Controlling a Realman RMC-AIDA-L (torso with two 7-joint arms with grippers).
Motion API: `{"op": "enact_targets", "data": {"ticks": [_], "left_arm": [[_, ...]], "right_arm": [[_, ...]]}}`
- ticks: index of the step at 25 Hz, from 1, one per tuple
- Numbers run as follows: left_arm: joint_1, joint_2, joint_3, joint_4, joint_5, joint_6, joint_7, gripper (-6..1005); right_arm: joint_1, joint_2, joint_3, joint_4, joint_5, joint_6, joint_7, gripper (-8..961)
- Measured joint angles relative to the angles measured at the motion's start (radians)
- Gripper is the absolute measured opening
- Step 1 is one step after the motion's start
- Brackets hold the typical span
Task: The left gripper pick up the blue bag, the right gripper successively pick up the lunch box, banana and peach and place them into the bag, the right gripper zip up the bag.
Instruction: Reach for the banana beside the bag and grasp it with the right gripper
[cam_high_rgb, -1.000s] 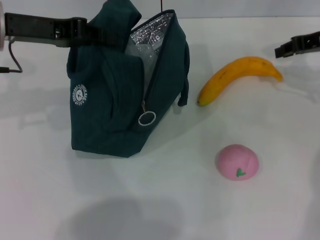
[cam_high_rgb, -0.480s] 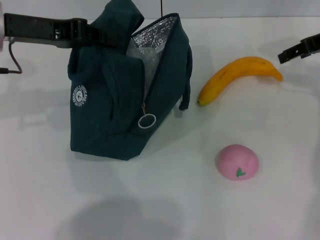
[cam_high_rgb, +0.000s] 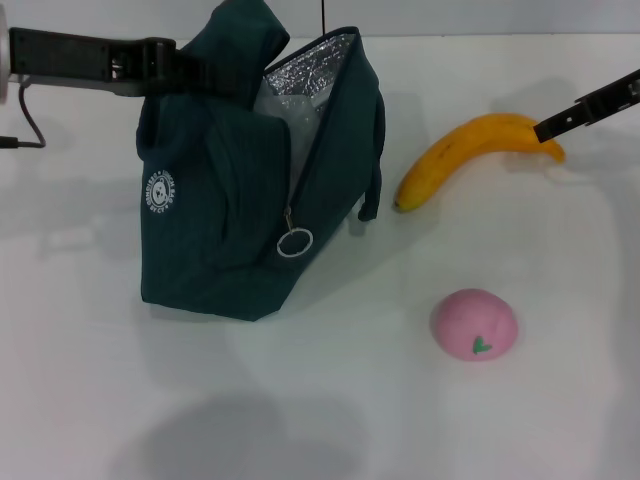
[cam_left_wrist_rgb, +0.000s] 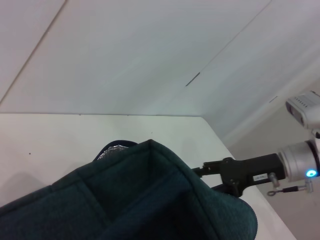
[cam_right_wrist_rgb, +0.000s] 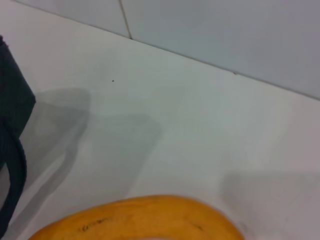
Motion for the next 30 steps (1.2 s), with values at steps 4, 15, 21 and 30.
{"op": "enact_targets", "data": {"ticks": [4, 15, 21, 30], "left_arm": [[-0.001, -0.001, 0.000, 0.000, 0.000, 0.000, 0.002, 35], [-0.002, -0.009, 0.003, -0.004, -0.010, 0.000, 0.019, 35], [-0.006, -0.013, 0.006, -0.009, -0.012, 0.000, 0.019, 35], [-0.011, -0.011, 0.008, -0.009, -0.013, 0.000, 0.019, 35]], "right_arm": [[0.003, 0.022, -0.010, 0.018, -0.002, 0.050, -0.031, 885], [0.014, 0.032, -0.021, 0.137, -0.003, 0.166, -0.079, 885], [0.013, 0.034, -0.021, 0.156, 0.000, 0.197, -0.105, 862], [0.017, 0.049, -0.020, 0.156, 0.006, 0.228, -0.126, 821]]}}
